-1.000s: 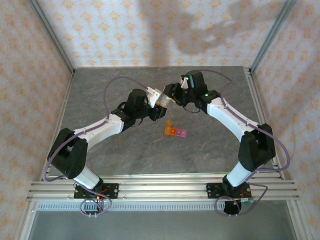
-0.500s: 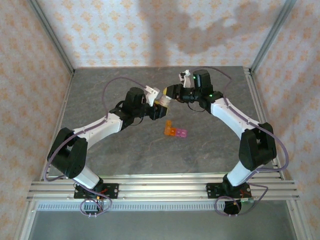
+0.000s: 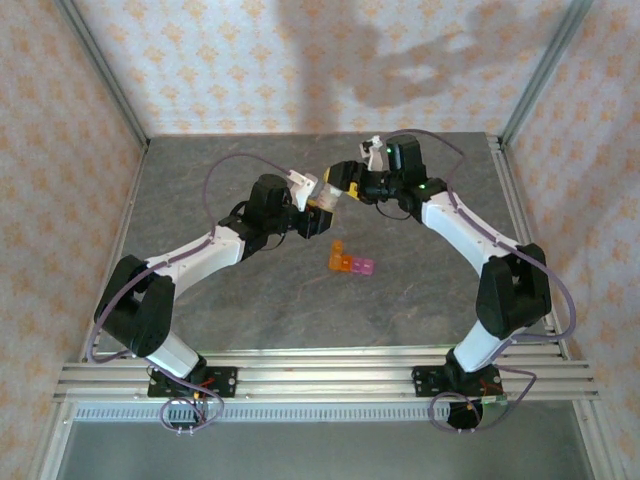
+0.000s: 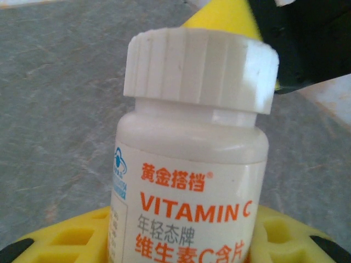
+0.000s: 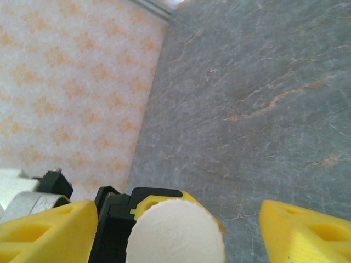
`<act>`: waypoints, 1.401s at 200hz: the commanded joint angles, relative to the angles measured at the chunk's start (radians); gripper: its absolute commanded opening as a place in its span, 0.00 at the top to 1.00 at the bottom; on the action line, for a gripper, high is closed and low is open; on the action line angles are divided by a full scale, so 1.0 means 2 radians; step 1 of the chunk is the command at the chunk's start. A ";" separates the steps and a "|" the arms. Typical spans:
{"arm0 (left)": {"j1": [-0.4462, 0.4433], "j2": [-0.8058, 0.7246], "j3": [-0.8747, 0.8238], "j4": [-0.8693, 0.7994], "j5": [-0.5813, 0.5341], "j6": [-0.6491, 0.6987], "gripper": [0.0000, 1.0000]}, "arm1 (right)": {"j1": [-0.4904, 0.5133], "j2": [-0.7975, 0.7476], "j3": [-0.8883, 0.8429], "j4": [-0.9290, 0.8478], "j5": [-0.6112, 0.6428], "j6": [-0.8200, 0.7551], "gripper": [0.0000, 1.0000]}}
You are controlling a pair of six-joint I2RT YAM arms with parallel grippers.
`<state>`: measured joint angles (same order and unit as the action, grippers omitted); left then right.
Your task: Sort the pills into containers
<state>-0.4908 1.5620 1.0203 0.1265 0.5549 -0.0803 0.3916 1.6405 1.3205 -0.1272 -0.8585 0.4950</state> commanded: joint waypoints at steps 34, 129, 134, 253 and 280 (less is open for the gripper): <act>-0.016 -0.016 0.012 -0.030 -0.100 0.081 1.00 | -0.004 -0.030 0.010 -0.052 0.111 0.100 0.23; -0.032 -0.009 0.018 -0.033 -0.113 0.095 1.00 | 0.024 -0.003 0.009 -0.025 0.106 0.143 0.27; -0.033 -0.009 0.018 -0.033 -0.114 0.095 1.00 | 0.026 -0.002 0.009 -0.025 0.106 0.142 0.27; -0.031 -0.016 0.023 -0.020 -0.091 0.070 1.00 | 0.039 0.005 -0.011 -0.008 0.078 0.083 0.66; -0.020 -0.027 0.020 -0.015 -0.023 0.039 1.00 | 0.026 -0.006 -0.025 0.041 0.031 -0.016 0.66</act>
<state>-0.5438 1.5620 1.0294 0.0525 0.3729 0.0536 0.4576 1.6588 1.3075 -0.1509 -0.6926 0.6628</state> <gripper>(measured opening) 0.429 0.357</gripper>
